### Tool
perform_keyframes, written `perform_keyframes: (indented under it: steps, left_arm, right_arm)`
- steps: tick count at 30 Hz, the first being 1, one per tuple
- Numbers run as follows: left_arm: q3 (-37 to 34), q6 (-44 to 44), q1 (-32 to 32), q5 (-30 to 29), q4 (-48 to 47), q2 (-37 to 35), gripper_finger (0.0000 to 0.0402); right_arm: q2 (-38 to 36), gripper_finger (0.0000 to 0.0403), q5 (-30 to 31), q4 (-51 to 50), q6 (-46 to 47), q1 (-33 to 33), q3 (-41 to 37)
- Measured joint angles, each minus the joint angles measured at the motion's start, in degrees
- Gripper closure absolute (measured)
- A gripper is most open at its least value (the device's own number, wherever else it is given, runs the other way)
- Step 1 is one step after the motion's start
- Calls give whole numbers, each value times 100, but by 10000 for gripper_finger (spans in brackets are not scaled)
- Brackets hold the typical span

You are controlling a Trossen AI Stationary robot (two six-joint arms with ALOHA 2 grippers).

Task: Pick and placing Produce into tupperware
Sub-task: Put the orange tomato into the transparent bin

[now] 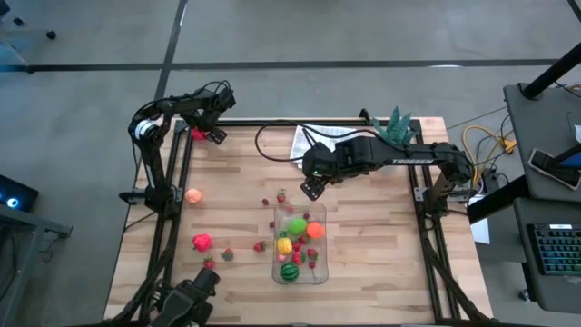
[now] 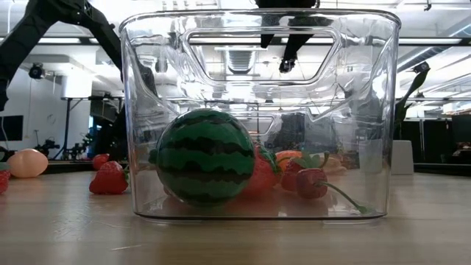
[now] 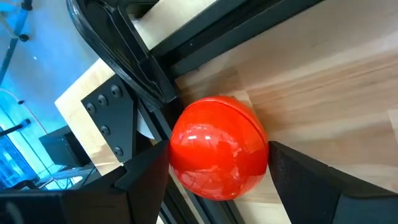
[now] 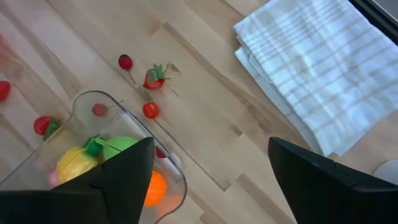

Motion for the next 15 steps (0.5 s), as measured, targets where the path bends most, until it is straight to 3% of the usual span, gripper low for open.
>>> perform_keyframes:
  steps: [15]
  left_arm:
    - [-35,-185,-283,-45,-20,-123,153]
  right_arm:
    - [-15,97,21,-1,-117,-40,0]
